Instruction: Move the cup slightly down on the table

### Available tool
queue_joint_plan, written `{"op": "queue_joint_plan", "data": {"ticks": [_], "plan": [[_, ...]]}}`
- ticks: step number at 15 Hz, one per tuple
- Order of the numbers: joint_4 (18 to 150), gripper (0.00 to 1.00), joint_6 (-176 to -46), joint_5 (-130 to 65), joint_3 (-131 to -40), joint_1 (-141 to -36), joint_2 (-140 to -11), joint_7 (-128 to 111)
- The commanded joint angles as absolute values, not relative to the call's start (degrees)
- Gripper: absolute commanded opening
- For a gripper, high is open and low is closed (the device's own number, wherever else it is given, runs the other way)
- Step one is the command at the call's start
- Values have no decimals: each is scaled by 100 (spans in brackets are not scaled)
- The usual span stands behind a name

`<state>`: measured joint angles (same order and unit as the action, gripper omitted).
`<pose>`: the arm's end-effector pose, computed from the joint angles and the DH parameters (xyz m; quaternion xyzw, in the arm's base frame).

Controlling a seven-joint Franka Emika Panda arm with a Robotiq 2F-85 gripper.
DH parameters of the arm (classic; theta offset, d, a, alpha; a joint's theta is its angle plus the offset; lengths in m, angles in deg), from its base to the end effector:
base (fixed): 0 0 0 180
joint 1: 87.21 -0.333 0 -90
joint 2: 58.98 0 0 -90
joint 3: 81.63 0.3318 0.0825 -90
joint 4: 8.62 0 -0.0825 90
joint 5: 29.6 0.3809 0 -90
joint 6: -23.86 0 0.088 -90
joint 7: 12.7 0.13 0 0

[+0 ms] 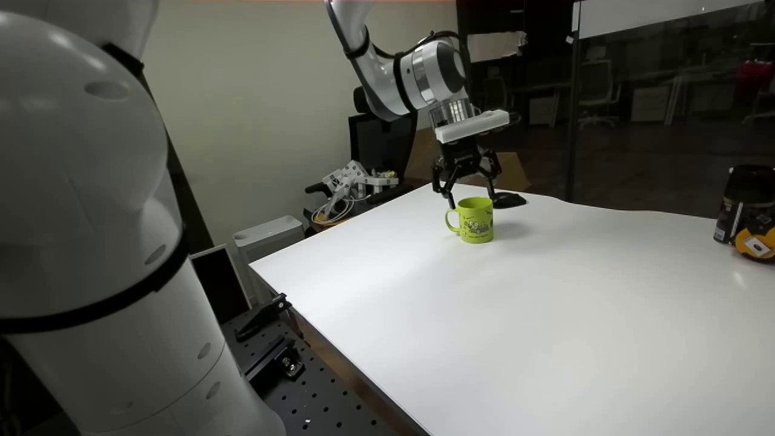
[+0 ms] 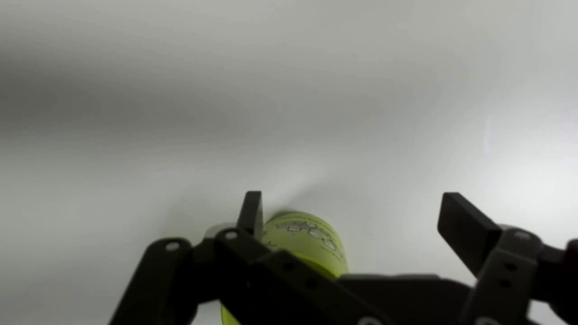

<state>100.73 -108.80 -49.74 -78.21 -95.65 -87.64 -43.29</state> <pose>0.6143 0.1150 0.2207 0.8749 0.4700 -0.0613 0.1001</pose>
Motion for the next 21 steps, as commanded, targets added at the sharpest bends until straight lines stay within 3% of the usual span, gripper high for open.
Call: {"op": "queue_joint_plan", "data": {"ticks": [1,11,21], "plan": [[9223,100,-10227,-5235,-7654,-9352,-9161,-5301],[7121,100,-10165,-4504,-7696,-9420,-10343,-4685],[8027,100,-11319,-4239,-7658,-9456,-10208,-3271]]}}
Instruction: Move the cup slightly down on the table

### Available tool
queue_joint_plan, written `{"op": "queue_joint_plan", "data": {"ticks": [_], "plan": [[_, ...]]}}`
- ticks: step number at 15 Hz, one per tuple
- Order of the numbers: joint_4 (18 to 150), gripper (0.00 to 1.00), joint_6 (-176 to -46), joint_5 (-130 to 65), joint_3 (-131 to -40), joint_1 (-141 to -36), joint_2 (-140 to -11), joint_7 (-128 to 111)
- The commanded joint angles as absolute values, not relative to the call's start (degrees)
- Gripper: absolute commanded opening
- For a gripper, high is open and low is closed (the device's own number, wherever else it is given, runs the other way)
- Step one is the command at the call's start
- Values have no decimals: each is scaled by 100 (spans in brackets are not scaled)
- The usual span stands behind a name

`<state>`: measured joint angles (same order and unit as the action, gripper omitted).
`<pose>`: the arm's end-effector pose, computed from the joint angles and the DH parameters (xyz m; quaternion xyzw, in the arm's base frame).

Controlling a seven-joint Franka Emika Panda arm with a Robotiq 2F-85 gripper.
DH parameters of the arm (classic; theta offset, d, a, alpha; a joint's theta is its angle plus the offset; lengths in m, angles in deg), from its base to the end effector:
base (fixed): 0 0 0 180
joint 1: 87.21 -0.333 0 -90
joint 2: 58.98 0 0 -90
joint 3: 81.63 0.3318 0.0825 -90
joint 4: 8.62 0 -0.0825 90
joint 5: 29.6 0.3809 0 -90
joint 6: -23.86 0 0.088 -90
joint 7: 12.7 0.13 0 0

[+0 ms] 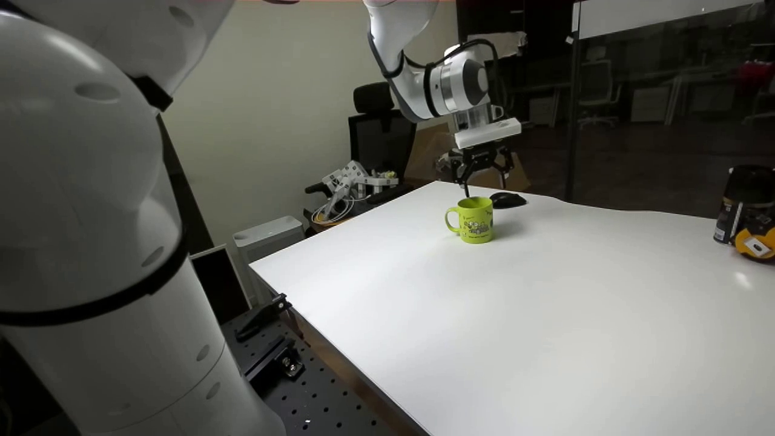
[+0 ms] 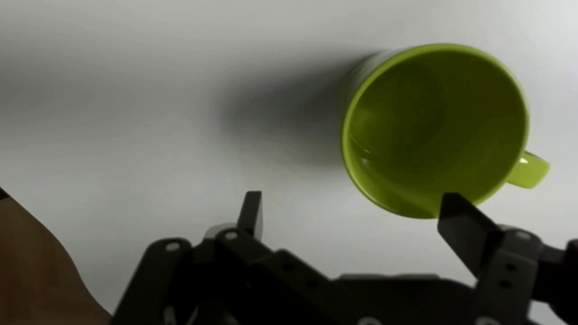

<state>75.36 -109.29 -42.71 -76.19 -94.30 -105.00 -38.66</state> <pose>0.7233 0.1402 0.1996 0.9208 0.3853 0.0240 0.0552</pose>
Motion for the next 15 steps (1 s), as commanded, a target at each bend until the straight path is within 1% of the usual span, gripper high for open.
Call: {"op": "queue_joint_plan", "data": {"ticks": [1,7,15], "plan": [[8062,100,-11433,-4259,-7680,-9438,-10225,-3201],[8125,100,-11661,-4091,-7638,-9203,-10237,-3213],[8742,100,-11825,-3580,-7473,-8937,-9978,-3248]]}}
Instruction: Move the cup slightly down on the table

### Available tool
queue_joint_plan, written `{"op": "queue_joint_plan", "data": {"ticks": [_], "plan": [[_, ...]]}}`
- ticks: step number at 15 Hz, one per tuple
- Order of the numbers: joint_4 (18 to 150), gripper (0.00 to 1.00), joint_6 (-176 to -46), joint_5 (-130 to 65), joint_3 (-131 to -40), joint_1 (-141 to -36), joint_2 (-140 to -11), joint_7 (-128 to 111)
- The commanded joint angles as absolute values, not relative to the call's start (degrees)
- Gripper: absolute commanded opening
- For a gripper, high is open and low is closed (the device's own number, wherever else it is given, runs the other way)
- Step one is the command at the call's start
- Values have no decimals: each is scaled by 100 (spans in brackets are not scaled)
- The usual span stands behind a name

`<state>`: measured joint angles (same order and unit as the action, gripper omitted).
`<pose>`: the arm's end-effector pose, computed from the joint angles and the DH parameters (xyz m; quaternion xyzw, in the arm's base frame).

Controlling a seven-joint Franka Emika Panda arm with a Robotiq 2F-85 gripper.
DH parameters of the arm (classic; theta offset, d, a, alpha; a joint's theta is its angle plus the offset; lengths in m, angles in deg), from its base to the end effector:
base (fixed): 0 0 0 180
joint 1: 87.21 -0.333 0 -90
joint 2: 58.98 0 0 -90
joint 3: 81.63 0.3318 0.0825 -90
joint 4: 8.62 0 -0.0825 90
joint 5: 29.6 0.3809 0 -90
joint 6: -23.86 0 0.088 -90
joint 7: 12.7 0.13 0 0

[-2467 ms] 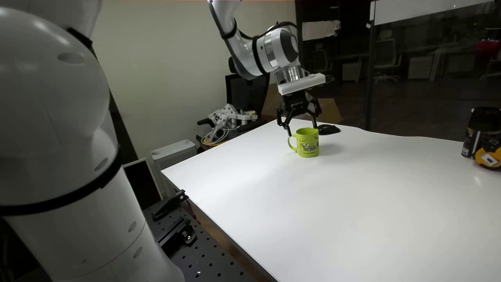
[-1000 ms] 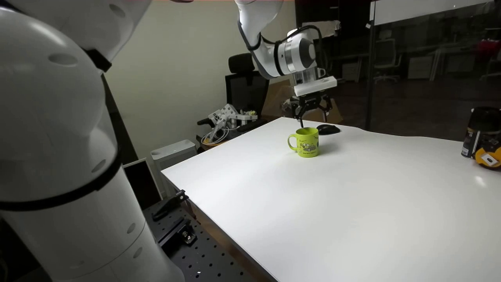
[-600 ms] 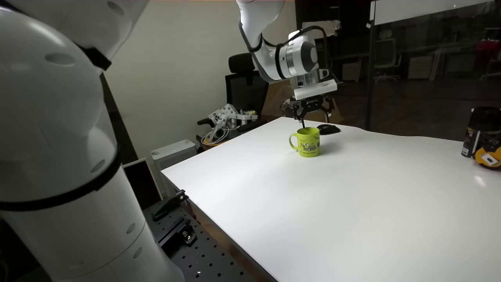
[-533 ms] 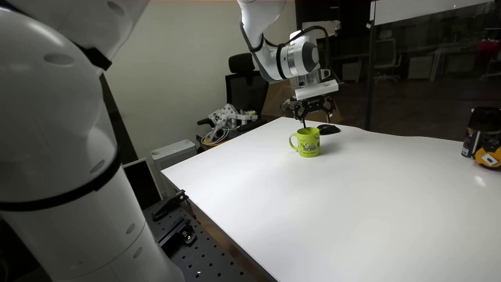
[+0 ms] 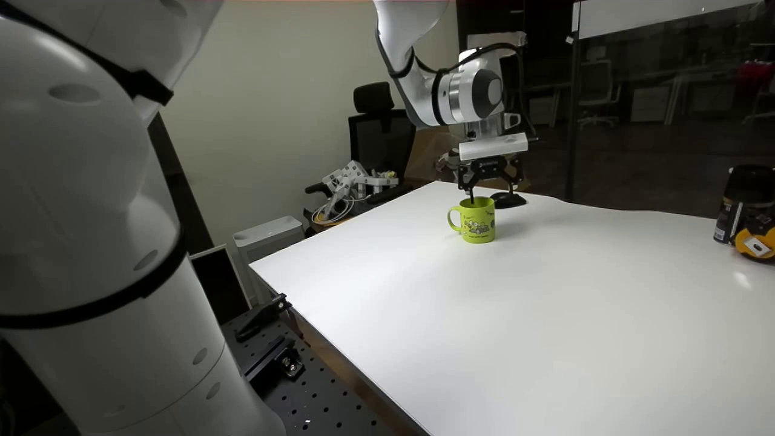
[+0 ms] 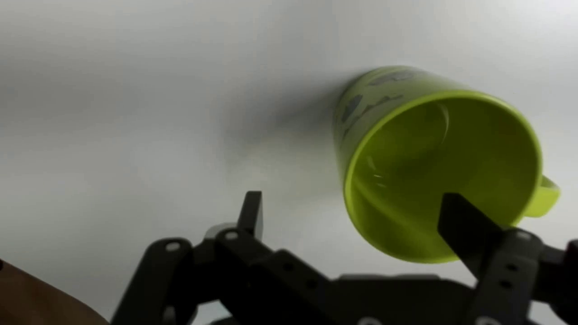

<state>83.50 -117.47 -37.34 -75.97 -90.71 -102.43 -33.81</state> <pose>0.7073 0.1030 0.1844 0.9541 0.2946 0.0514 0.0171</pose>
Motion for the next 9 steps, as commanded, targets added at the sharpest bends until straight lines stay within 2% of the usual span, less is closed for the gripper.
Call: {"op": "queue_joint_plan", "data": {"ticks": [1,4,5,6,9], "plan": [[8768,100,-11803,-3545,-7469,-8910,-9980,-3273],[8735,100,-11657,-3527,-7523,-8875,-10030,-3270],[8721,75,-11635,-3529,-7546,-8861,-10045,-3250],[8719,75,-11629,-3550,-7583,-8865,-10047,-3204],[8706,51,-11584,-3580,-7614,-8839,-10038,-3227]]}}
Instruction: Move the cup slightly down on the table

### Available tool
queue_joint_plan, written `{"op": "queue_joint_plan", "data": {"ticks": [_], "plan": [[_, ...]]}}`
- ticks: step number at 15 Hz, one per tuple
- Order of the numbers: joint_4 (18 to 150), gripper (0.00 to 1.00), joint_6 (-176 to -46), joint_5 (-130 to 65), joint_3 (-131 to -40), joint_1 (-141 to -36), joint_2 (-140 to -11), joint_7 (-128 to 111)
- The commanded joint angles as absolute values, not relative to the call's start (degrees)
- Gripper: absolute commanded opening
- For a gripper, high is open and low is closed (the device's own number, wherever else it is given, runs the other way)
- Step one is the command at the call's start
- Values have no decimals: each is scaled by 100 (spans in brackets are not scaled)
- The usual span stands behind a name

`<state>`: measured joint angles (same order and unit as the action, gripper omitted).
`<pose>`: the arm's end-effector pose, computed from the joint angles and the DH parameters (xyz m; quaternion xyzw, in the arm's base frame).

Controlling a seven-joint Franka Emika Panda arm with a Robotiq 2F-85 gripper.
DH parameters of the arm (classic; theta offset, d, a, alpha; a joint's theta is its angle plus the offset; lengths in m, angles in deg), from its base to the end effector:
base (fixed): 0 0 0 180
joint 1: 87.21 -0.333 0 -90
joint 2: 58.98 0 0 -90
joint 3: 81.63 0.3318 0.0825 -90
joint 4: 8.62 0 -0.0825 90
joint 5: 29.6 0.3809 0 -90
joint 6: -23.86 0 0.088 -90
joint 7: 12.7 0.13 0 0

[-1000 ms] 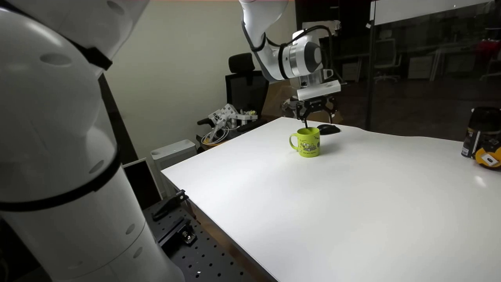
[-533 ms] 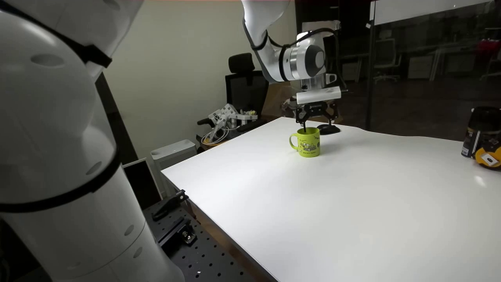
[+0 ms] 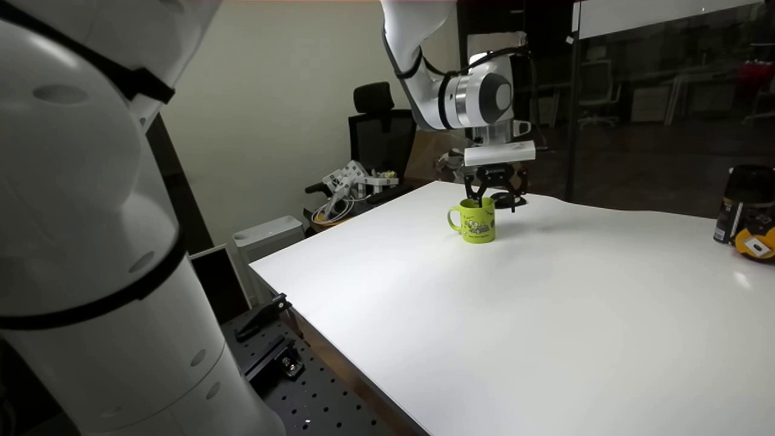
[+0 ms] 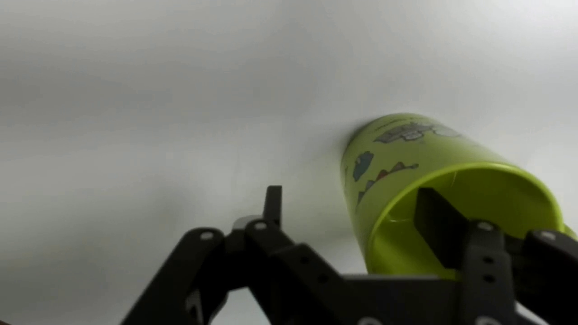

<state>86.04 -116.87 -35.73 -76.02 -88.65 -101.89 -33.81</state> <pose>0.6955 0.0770 0.1714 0.9628 0.2687 0.0295 0.0058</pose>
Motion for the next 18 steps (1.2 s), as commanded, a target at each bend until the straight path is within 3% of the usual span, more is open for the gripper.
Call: {"op": "queue_joint_plan", "data": {"ticks": [1,8,10,12,17,18], "plan": [[8706,45,-11569,-3587,-7624,-8844,-10032,-3219],[8595,1,-11301,-3618,-7601,-8874,-10078,-3292],[8545,0,-11195,-3615,-7578,-8868,-10094,-3348],[8551,10,-11327,-3611,-7566,-8845,-10184,-3390],[8527,10,-11229,-3608,-7558,-8847,-10185,-3402],[8527,2,-11228,-3608,-7558,-8847,-10185,-3403]]}}
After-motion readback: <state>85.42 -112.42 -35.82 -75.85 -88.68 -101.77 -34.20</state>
